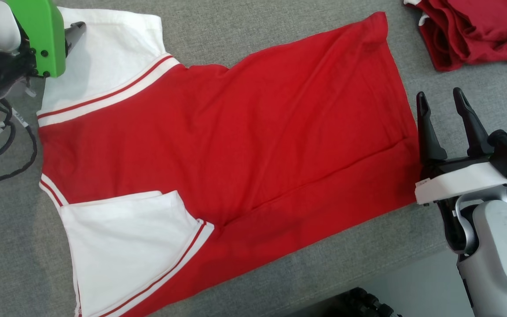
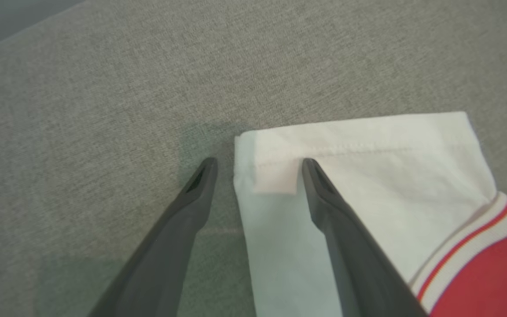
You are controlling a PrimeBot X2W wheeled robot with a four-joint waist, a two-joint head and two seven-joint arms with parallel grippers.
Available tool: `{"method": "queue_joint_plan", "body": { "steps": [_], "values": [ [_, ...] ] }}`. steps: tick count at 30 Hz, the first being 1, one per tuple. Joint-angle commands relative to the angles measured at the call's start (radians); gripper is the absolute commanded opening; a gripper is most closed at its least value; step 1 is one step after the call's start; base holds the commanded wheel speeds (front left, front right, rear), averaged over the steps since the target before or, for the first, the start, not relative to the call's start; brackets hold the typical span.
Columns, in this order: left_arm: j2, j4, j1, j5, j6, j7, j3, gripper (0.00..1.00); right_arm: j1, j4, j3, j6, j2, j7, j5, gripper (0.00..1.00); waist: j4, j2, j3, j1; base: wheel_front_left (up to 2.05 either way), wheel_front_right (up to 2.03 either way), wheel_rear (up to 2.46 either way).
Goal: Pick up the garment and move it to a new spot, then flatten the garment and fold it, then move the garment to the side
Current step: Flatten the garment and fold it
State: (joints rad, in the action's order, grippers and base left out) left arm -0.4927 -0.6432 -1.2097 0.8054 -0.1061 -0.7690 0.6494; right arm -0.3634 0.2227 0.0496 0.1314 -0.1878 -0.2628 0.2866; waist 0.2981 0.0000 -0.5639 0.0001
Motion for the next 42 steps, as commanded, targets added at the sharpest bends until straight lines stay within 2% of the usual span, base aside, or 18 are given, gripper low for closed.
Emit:
{"method": "queue_joint_plan", "body": {
  "steps": [1, 6, 7, 8, 10, 11, 19, 24, 29, 30, 34, 42],
  "values": [
    [-0.012, -0.004, -0.021, -0.008, -0.005, 0.003, 0.003, 1.00, -0.011, -0.004, -0.003, -0.002, 0.000, -0.002, -0.002, 1.00, 0.006, 0.0000, -0.006, -0.0001, 0.00, 0.00, 0.00],
    [-0.015, -0.027, -0.026, -0.020, -0.007, 0.009, 0.017, 1.00, -0.018, -0.005, -0.007, -0.002, -0.007, -0.002, -0.006, 1.00, 0.010, 0.0000, -0.010, -0.0001, 0.00, 0.00, 0.00],
    [-0.014, -0.030, -0.028, -0.018, -0.008, 0.011, 0.018, 0.95, -0.019, -0.005, -0.007, -0.002, -0.007, -0.002, -0.007, 1.00, 0.009, 0.0000, -0.010, -0.0001, 0.00, 0.00, 0.00],
    [-0.014, -0.033, -0.030, -0.017, -0.008, 0.013, 0.020, 0.64, -0.022, -0.004, -0.007, -0.002, -0.007, -0.002, -0.008, 1.00, 0.009, 0.0000, -0.010, -0.0001, 0.00, 0.00, 0.00],
    [-0.012, -0.042, -0.029, -0.012, -0.011, 0.005, 0.024, 0.24, -0.029, -0.006, -0.009, -0.002, -0.009, -0.002, -0.009, 1.00, 0.009, 0.0000, -0.011, -0.0001, 0.00, 0.00, 0.00],
    [-0.011, -0.045, -0.029, -0.010, -0.012, 0.003, 0.026, 0.00, -0.032, -0.006, -0.009, -0.002, -0.012, -0.002, -0.009, 1.00, 0.009, 0.0000, -0.012, -0.0001, 0.00, 0.00, 0.00],
    [-0.010, -0.051, -0.047, 0.008, -0.019, 0.035, 0.032, 0.00, -0.084, 0.000, 0.028, -0.002, -0.019, -0.002, 0.025, 1.00, 0.011, 0.0000, -0.024, -0.0001, 0.00, 0.00, 0.00],
    [-0.011, -0.060, -0.043, 0.021, -0.024, 0.049, 0.047, 0.00, -0.179, 0.125, 0.126, -0.002, -0.033, 0.011, 0.123, 1.00, 0.010, 0.0000, -0.008, -0.0001, 0.00, 0.00, 0.00],
    [-0.010, -0.059, -0.038, 0.038, -0.025, 0.055, 0.068, 0.00, -0.321, 0.234, 0.216, -0.001, -0.047, 0.124, 0.218, 1.00, -0.005, 0.0000, 0.009, -0.0001, 0.00, 0.00, 0.00],
    [-0.010, -0.059, -0.038, 0.038, -0.025, 0.055, 0.068, 0.00, -0.321, 0.234, 0.216, -0.001, -0.047, 0.124, 0.218, 1.00, -0.005, 0.0000, 0.009, -0.0001, 0.00, 0.00, 0.00],
    [-0.015, -0.050, -0.041, 0.046, -0.025, 0.060, 0.091, 0.00, -0.418, 0.295, 0.245, -0.001, -0.045, 0.234, 0.273, 1.00, -0.015, 0.0000, 0.014, -0.0001, 0.00, 0.00, 0.00],
    [-0.034, -0.034, -0.059, 0.061, -0.025, 0.074, 0.131, 0.00, -0.548, 0.387, 0.207, -0.001, -0.036, 0.472, 0.331, 1.00, -0.023, 0.0000, 0.015, -0.0001, 0.00, 0.00, 0.00]
  ]
}}
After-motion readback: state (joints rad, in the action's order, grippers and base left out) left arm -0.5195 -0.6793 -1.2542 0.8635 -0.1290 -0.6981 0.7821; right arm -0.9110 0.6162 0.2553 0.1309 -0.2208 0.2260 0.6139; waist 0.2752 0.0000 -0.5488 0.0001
